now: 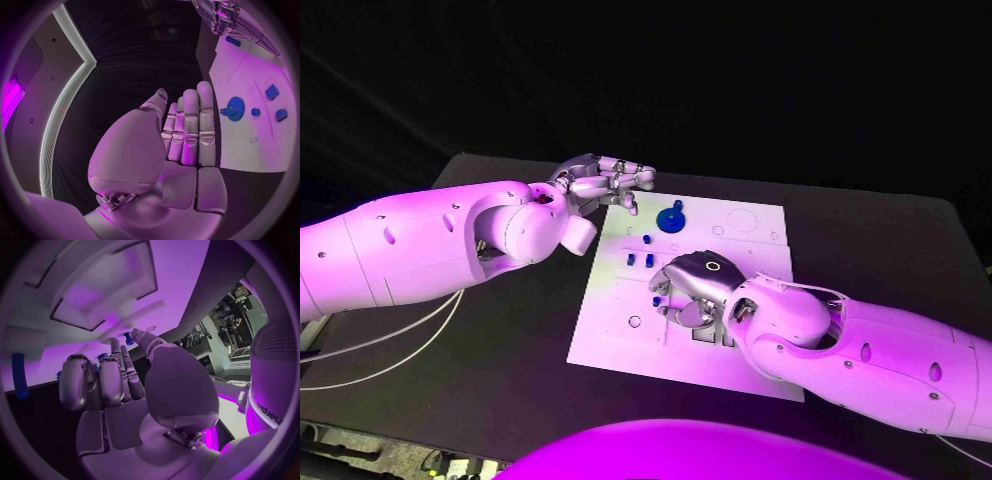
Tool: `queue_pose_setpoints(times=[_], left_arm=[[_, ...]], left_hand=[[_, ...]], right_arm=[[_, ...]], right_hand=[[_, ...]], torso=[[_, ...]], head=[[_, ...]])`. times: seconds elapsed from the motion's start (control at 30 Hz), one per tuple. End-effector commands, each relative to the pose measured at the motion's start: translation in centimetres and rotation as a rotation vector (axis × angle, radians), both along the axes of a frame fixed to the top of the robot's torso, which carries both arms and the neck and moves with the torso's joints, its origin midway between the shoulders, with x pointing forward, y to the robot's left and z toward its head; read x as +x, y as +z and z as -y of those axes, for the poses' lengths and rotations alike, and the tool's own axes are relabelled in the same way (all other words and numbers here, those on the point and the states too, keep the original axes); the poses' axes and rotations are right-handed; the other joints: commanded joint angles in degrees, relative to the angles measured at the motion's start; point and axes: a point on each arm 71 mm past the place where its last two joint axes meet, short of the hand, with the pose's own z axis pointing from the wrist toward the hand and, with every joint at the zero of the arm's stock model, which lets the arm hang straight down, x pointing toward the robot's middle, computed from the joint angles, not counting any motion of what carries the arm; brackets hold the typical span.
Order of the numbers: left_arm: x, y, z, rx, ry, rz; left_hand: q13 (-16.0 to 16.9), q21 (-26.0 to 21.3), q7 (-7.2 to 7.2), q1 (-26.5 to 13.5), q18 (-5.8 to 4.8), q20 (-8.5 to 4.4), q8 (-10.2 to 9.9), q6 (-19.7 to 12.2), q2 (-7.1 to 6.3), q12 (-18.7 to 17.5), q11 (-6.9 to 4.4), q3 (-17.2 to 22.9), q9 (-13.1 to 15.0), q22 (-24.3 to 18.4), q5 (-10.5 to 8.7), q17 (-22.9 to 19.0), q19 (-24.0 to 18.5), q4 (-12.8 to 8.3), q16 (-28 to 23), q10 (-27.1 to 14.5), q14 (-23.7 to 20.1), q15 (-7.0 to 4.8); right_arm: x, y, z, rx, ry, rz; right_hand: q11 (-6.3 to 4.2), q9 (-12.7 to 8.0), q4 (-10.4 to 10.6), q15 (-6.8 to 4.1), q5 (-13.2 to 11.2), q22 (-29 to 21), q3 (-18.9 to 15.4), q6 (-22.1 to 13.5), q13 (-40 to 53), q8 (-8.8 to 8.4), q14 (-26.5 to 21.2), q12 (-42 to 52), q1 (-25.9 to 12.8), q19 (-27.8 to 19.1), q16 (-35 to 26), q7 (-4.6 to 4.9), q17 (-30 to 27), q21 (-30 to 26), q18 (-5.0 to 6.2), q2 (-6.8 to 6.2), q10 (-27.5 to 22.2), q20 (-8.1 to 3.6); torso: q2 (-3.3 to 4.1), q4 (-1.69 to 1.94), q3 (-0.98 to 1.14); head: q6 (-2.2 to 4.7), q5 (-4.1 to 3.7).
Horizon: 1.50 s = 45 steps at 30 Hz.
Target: Assemble the parts on the task board
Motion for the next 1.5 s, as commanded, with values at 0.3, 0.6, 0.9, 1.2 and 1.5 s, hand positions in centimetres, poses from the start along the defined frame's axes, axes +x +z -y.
queue_pose_setpoints(times=[0.3,0.6,0.9,1.2,1.5], left_arm=[[-0.1,0.1,0.0,-0.005,-0.013,0.004],[0.0,0.1,-0.1,-0.004,-0.013,0.003],[0.1,0.0,0.0,-0.005,-0.017,0.002],[0.1,0.0,-0.1,-0.004,-0.016,0.001],[0.1,0.0,-0.1,-0.004,-0.015,0.001]], left_hand=[[0.07,-0.23,0.02,-0.07,0.67,0.1,-0.09,-0.44,0.38,0.11,0.01,-0.3,-0.09,-0.08,-0.18,-0.05,0.31,-0.04,0.37,-0.34,-0.33,0.15],[0.14,-0.28,0.05,0.01,0.67,0.14,0.02,-0.4,0.5,0.28,0.03,-0.32,-0.06,-0.11,-0.17,-0.07,0.32,-0.08,0.41,-0.38,-0.37,0.19],[0.14,-0.28,0.05,0.01,0.67,0.14,0.02,-0.4,0.5,0.28,0.03,-0.32,-0.06,-0.11,-0.17,-0.07,0.32,-0.08,0.41,-0.38,-0.37,0.19],[0.14,-0.28,0.05,0.01,0.67,0.14,0.02,-0.4,0.5,0.28,0.03,-0.32,-0.06,-0.11,-0.17,-0.07,0.32,-0.08,0.41,-0.38,-0.37,0.19],[0.14,-0.28,0.05,0.01,0.67,0.14,0.02,-0.4,0.5,0.28,0.03,-0.32,-0.06,-0.11,-0.17,-0.07,0.32,-0.08,0.41,-0.38,-0.37,0.19]], right_arm=[[-0.2,2.4,3.0,0.058,-0.059,0.03],[1.8,5.0,8.3,0.028,-0.157,-0.001],[3.7,5.2,10.6,-0.099,-0.184,0.02],[4.0,4.5,10.3,-0.141,-0.171,0.019],[4.1,4.2,9.9,-0.153,-0.164,0.014]], right_hand=[[-0.03,-0.63,0.38,0.38,-0.25,2.41,-2.5,-0.18,0.17,0.35,0.7,2.43,0.99,-0.22,0.43,-0.32,-0.23,-0.22,0.69,-0.47,-1.22,0.3],[-0.74,-1.01,0.88,-0.12,1.54,3.71,-2.95,1.15,-0.03,0.58,1.27,4.42,1.72,0.82,1.54,-1.21,0.48,1.42,0.32,-0.02,-0.2,-0.26],[-1.22,-1.19,1.38,-0.33,2.15,3.61,-4.11,2.22,-0.65,0.84,1.31,4.73,1.62,0.75,1.55,-2.29,0.17,1.16,0.36,-0.48,-0.95,-0.76],[-1.28,-1.3,1.25,-0.38,2.32,3.53,-4.14,2.38,-0.86,0.84,1.32,4.9,2.27,0.68,1.5,-2.41,-0.01,0.99,0.39,-0.21,-1.18,-0.91],[-1.58,-1.46,1.39,-0.63,2.71,4.15,-3.61,3.13,-1.07,1.0,1.62,6.06,3.09,1.15,2.06,-2.56,0.43,1.73,0.19,0.76,0.29,-1.16]], torso=[[-0.04,-0.03,-0.02],[-0.19,-0.16,-0.09],[-0.16,-0.12,-0.06],[-0.19,-0.1,-0.1],[-0.19,-0.15,-0.12]], head=[[0.58,-0.9],[1.79,-2.55],[2.39,-3.21],[2.23,-3.41],[2.12,-3.27]])
